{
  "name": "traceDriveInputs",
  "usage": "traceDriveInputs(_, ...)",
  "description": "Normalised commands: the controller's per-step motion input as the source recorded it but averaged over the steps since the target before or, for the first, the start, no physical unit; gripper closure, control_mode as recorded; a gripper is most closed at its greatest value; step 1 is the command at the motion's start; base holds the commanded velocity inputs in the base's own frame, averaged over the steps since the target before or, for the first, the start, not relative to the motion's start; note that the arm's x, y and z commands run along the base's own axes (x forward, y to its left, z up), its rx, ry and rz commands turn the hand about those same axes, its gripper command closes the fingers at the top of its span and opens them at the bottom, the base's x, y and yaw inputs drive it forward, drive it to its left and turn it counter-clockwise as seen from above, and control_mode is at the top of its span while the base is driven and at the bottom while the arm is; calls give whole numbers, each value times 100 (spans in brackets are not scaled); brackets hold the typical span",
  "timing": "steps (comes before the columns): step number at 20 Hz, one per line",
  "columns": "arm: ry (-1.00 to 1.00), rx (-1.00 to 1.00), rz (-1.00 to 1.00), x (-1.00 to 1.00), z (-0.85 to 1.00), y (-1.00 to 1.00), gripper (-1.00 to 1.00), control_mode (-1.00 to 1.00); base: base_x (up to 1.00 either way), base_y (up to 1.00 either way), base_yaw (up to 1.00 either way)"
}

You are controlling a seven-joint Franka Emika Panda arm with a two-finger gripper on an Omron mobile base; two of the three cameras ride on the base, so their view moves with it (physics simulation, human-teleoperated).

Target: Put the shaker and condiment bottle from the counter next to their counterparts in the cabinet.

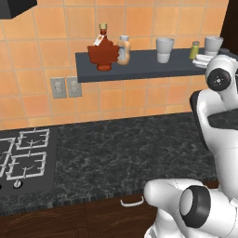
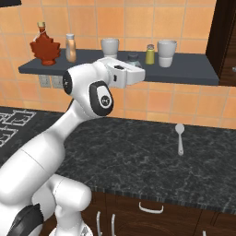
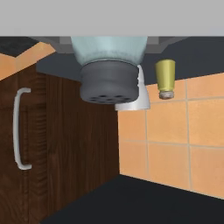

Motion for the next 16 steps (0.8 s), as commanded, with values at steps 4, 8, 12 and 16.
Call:
traceDriveInputs(4, 0, 0, 3, 0, -4, 0, 100, -100, 0, 0, 0)
traceDriveInputs(8, 0, 0, 5, 20, -2, 0, 100, -100, 0, 0, 0)
traceDriveInputs(12, 0, 0, 5, 32, 0, 0, 100, -100, 0, 0, 0)
traceDriveInputs(16, 0, 0, 4, 40, 0, 0, 100, -100, 0, 0, 0)
